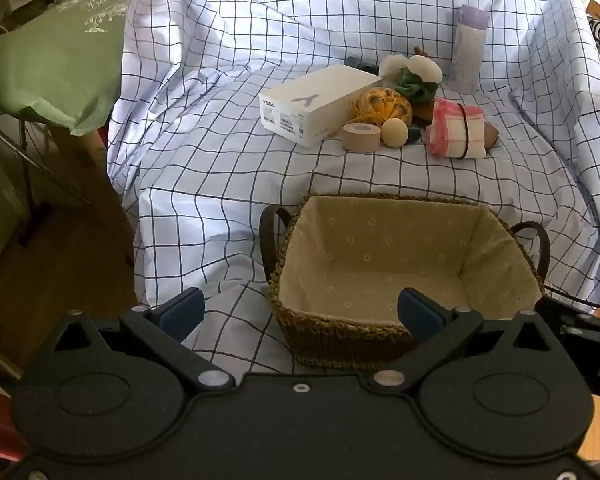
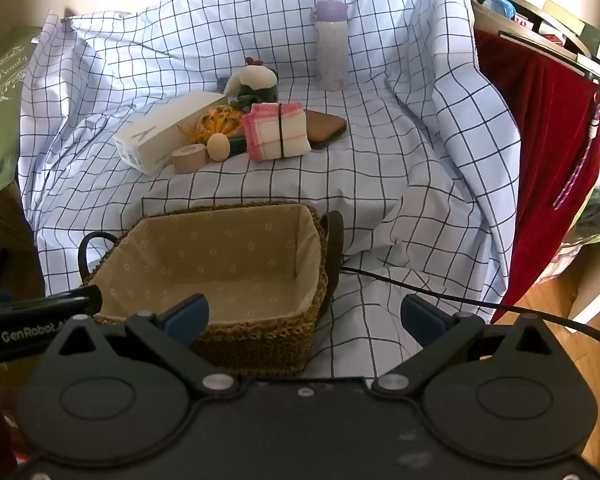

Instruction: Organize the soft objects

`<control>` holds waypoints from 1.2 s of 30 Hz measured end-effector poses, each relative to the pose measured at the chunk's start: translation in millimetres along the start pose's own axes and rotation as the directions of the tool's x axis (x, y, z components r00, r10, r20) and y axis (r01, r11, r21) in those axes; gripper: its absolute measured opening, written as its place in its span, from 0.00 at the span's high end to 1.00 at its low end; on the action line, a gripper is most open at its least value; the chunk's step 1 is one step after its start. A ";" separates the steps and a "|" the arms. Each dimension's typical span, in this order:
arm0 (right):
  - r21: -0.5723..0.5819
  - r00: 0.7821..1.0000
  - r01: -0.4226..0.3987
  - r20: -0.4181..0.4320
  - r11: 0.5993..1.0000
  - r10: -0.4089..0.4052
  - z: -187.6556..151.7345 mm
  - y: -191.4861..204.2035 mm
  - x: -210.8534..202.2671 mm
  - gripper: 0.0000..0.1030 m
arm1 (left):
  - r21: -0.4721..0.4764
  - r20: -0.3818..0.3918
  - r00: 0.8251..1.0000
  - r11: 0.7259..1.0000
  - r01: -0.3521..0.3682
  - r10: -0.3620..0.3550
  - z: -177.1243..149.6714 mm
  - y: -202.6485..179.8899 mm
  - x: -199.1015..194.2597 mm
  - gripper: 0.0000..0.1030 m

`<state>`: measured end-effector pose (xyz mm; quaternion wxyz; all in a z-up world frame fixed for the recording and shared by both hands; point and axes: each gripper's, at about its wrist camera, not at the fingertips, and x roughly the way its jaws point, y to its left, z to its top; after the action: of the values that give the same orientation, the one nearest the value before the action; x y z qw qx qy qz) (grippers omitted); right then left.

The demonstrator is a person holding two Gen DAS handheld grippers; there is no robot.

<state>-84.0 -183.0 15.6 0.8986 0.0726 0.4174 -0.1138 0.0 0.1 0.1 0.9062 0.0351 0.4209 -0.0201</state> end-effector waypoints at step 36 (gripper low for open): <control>0.001 1.000 0.002 0.002 1.000 -0.002 -1.2 2.1 -1.4 0.00 | -0.001 -0.015 1.000 1.000 -0.004 0.004 -3.8 2.3 1.9 0.03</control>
<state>-85.2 -180.5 16.0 0.8988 0.0725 0.4167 -0.1148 -1.5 2.7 -3.7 0.9032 0.0356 0.4274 -0.0175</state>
